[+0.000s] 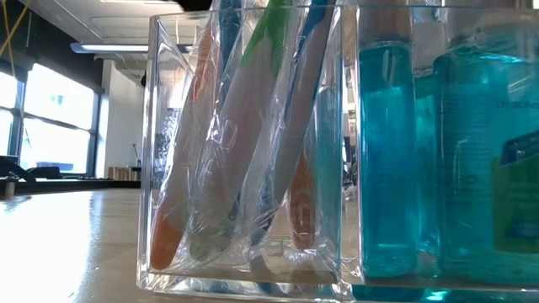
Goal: Pick & Place toothbrushing station
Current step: Put the blue toothbrush into the transparent organizer
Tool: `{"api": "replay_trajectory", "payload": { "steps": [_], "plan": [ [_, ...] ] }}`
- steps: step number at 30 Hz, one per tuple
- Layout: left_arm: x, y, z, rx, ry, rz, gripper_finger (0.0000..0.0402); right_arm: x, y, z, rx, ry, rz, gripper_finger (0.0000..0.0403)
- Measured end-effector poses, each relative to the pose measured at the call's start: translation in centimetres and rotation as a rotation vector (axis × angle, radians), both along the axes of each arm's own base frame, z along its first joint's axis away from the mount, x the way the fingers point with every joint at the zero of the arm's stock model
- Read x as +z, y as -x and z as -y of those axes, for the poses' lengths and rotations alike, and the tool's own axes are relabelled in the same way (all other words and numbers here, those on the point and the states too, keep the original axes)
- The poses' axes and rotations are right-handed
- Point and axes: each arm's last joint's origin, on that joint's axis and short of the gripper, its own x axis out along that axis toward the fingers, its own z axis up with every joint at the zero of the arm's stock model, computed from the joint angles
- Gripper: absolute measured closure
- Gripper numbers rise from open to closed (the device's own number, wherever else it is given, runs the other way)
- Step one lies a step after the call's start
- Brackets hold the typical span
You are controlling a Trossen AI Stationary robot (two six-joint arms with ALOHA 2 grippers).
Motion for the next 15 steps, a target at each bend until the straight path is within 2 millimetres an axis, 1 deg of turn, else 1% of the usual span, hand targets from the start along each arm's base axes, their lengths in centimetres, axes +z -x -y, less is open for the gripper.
{"api": "replay_trajectory", "payload": {
  "steps": [4, 7, 10, 12, 15],
  "plan": [
    [-2.0, -2.8, -3.7, 0.04, 0.232, -0.011, 0.0203, 1.3, 1.1, 0.4, -0.098, 0.022, 0.06, 0.0298],
    [-3.4, -4.5, -5.2, -0.019, 0.347, -0.011, 0.0203, 2.2, 2.1, 0.6, -0.161, 0.032, 0.089, 0.0298],
    [-4.6, -6.1, -5.7, -0.036, 0.406, -0.028, 0.0203, 2.8, 3.3, 0.8, -0.205, 0.003, 0.081, 0.0298],
    [-5.3, -7.3, -5.7, -0.03, 0.41, -0.05, 0.0203, 3.1, 3.9, 0.9, -0.211, -0.025, 0.073, 0.0298],
    [-5.6, -9.1, -5.7, -0.022, 0.413, -0.066, 0.0203, 3.2, 4.8, 0.5, -0.174, -0.056, 0.041, 0.0298]
  ]
}}
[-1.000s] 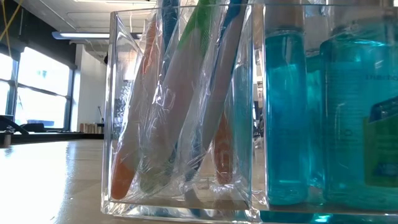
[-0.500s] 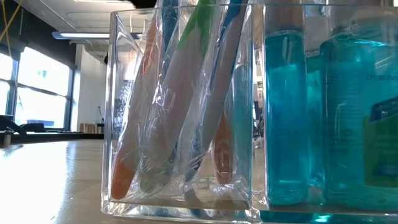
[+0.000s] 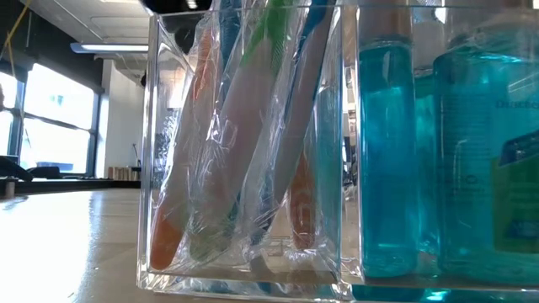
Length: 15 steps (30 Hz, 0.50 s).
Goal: Pick & Place toothbrushing station
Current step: Put the blue toothbrush into the transparent organizer
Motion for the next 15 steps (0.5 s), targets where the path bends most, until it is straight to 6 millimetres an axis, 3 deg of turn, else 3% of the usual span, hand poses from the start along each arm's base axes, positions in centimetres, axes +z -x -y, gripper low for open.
{"api": "replay_trajectory", "payload": {
  "steps": [9, 15],
  "plan": [
    [-1.2, -4.8, -0.3, 0.105, 0.083, -0.206, 0.0203, 0.4, 1.6, -3.3, 0.233, -0.043, 0.003, 0.0298],
    [-2.2, -7.4, 0.3, 0.163, 0.081, -0.268, 0.0203, 0.5, 2.6, -5.3, 0.283, -0.044, -0.004, 0.0298]
  ]
}}
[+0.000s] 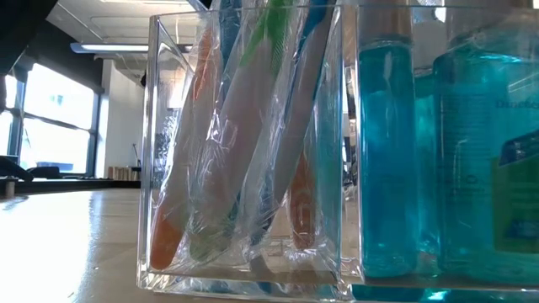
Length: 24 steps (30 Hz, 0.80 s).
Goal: Pick & Place toothbrushing station
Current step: Put the blue toothbrush into the transparent organizer
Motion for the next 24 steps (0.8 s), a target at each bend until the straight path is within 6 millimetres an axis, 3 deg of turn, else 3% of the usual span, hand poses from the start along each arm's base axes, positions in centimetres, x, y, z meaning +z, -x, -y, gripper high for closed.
{"api": "replay_trajectory", "payload": {
  "steps": [8, 19, 24],
  "plan": [
    [-1.8, -1.3, -0.4, 0.198, 0.044, -0.066, 0.0203, -0.1, 1.5, -2.4, 0.112, 0.02, 0.001, 0.0298],
    [-4.9, -1.9, -0.6, 0.279, 0.048, -0.114, 0.0203, -0.7, 3.0, -3.9, 0.123, 0.069, -0.04, 0.0298],
    [-6.7, -2.7, 0.5, 0.223, 0.021, -0.094, 0.0203, -0.7, 3.5, -4.4, 0.163, 0.072, -0.045, 0.0298]
  ]
}}
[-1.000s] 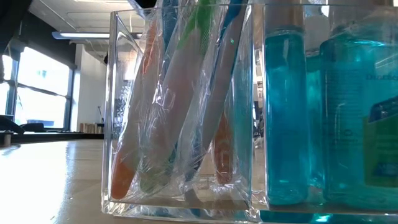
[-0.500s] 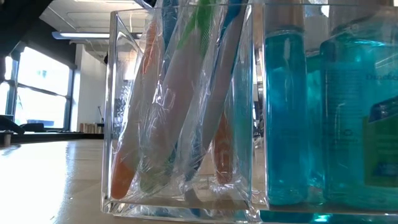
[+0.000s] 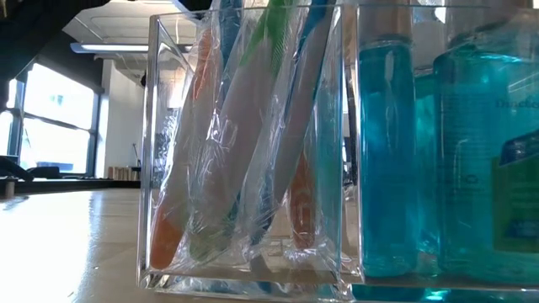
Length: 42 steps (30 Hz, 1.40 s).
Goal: Pick & Place toothbrushing station
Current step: Put the blue toothbrush into the transparent organizer
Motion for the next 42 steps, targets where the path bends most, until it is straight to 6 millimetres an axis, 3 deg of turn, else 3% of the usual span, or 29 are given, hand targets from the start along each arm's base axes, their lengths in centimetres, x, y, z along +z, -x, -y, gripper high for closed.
{"api": "replay_trajectory", "payload": {
  "steps": [6, 15, 18, 23, 27, 31, 36, 42],
  "plan": [
    [-1.9, -0.4, 0.4, 0.067, -0.016, -0.012, 0.0203, -0.4, 0.6, -0.4, 0.037, 0.024, -0.031, 0.0298],
    [-2.8, -0.2, 0.9, 0.146, -0.026, -0.059, 0.0214, -0.5, 1.2, -0.8, 0.083, 0.034, -0.04, 0.0298],
    [-3.0, 0.0, 1.3, 0.188, -0.046, -0.076, 0.0257, -0.5, 1.3, -1.0, 0.095, 0.035, -0.041, 0.0298],
    [-2.2, -0.2, 2.0, 0.141, -0.084, -0.076, 0.0379, -0.5, 1.5, -1.1, 0.109, 0.036, -0.041, 0.0298],
    [-1.0, -0.6, 2.5, 0.168, -0.142, -0.112, 0.0385, -0.5, 1.7, -1.2, 0.113, 0.024, -0.054, 0.0298],
    [2.5, -1.2, 4.0, 0.209, -0.292, -0.158, 0.0392, -0.5, 1.9, -1.4, 0.125, 0.019, -0.061, 0.0298],
    [9.3, -1.0, 6.8, 0.238, -0.437, -0.176, 0.0393, -0.5, 2.1, -1.6, 0.147, 0.032, -0.047, 0.0298],
    [16.9, 2.9, 12.2, 0.349, -0.618, -0.133, 0.0394, -0.5, 2.4, -1.8, 0.176, 0.052, -0.022, 0.0298]
  ]
}}
